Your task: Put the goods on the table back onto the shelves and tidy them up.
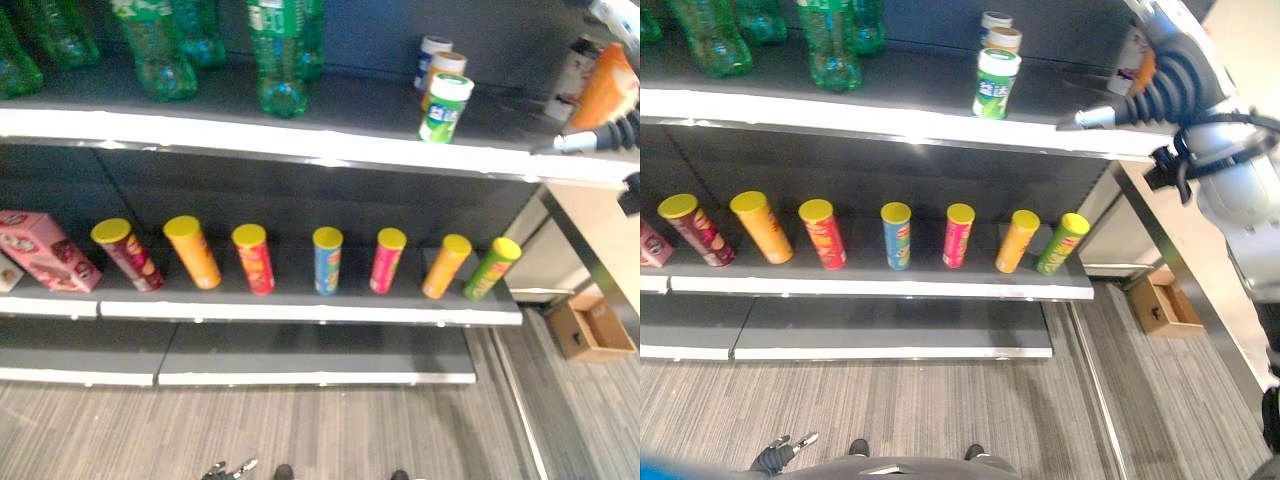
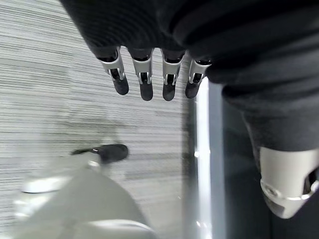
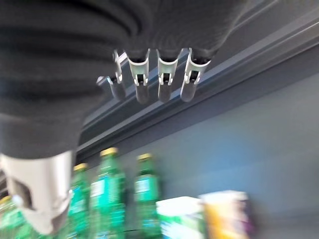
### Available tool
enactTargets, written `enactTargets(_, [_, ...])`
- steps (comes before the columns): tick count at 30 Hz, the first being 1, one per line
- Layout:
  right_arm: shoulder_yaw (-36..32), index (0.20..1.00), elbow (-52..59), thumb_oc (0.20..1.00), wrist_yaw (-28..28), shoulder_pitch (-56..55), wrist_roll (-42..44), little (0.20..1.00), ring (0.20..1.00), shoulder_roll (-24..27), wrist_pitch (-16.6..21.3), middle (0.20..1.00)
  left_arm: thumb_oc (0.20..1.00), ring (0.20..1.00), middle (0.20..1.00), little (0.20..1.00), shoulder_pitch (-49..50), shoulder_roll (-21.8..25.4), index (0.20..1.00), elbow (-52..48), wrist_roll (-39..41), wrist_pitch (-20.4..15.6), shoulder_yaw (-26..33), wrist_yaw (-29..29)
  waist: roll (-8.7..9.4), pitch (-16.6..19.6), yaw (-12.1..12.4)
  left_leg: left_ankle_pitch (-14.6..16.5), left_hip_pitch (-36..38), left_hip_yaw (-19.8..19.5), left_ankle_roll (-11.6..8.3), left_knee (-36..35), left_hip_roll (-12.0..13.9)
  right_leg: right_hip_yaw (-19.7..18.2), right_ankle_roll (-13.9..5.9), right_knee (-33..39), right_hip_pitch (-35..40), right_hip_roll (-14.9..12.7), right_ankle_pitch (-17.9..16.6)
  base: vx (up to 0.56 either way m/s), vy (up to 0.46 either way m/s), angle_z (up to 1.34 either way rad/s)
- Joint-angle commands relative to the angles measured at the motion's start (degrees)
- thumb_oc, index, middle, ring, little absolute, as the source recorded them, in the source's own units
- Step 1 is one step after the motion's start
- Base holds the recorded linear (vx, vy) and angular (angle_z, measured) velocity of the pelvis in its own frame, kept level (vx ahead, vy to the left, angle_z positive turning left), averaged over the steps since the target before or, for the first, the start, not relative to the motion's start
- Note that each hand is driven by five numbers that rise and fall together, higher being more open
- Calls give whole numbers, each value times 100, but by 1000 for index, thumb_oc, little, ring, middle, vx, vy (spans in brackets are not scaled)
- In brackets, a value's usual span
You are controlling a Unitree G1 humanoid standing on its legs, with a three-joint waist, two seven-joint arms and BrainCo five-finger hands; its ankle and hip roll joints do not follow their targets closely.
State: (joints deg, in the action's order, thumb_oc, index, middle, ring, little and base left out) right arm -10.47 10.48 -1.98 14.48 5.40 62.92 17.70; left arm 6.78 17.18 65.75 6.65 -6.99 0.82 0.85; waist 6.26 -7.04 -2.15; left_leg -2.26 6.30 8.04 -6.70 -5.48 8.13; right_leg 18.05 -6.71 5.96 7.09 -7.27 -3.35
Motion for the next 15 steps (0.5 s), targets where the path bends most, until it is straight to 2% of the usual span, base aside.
enactTargets(1, [-236, 1000, 92, 1000, 33, 313, 423, 1000, 1000, 99, 116, 1000, 1000, 1000, 1000, 1000, -350, 142, 1000, 314, 83, -176, -116, 16, 96, 146, 41, 548, 415, 586, -130, 48, 148, 366, -151, -170, 161, -137, 315, 15, 43, -41])
enactTargets(2, [-470, 1000, 144, 1000, 55, -63, 411, 1000, 1000, 22, 130, 1000, 1000, 1000, 1000, 1000, -382, 112, 1000, 276, 30, -200, -113, 0, 78, 155, -134, 578, 466, 699, -100, 48, 138, 211, -174, -178, 100, -143, 279, 9, 49, -46])
enactTargets(6, [-733, 1000, 264, 1000, 223, -603, 635, 1000, 1000, -130, 156, 1000, 1000, 1000, 1000, 1000, -433, 95, 1000, 227, -2, -246, -176, -36, 50, 163, -316, 621, 578, 949, -66, 48, 115, -18, -204, -193, 6, -160, 213, 10, 52, -44])
enactTargets(10, [-728, 1000, 355, 1000, 564, -959, 1035, 1000, 1000, -226, 125, 1000, 1000, 1000, 1000, 1000, -474, 75, 1000, 192, -49, -283, -266, -67, 50, 153, -443, 645, 634, 1073, -53, 48, 93, -126, -220, -206, -34, -167, 173, 1, 38, -31])
enactTargets(12, [-579, 1000, 442, 1000, 981, -1368, 1551, 1000, 1000, -386, 22, 1000, 1000, 1000, 1000, 1000, -520, 57, 1000, 170, -94, -287, -321, -112, 52, 132, -590, 647, 655, 1165, -33, 48, 78, -211, -239, -226, -98, -177, 134, -17, 46, -22])
enactTargets(15, [-530, 1000, 525, 1000, 1188, -1627, 1721, 1000, 1000, -539, -51, 1000, 1000, 1000, 1000, 1000, -551, 19, 1000, 169, -135, -288, -322, -126, 57, 122, -676, 655, 662, 1238, -16, 48, 56, -268, -257, -237, -144, -192, 102, -26, 37, -15])
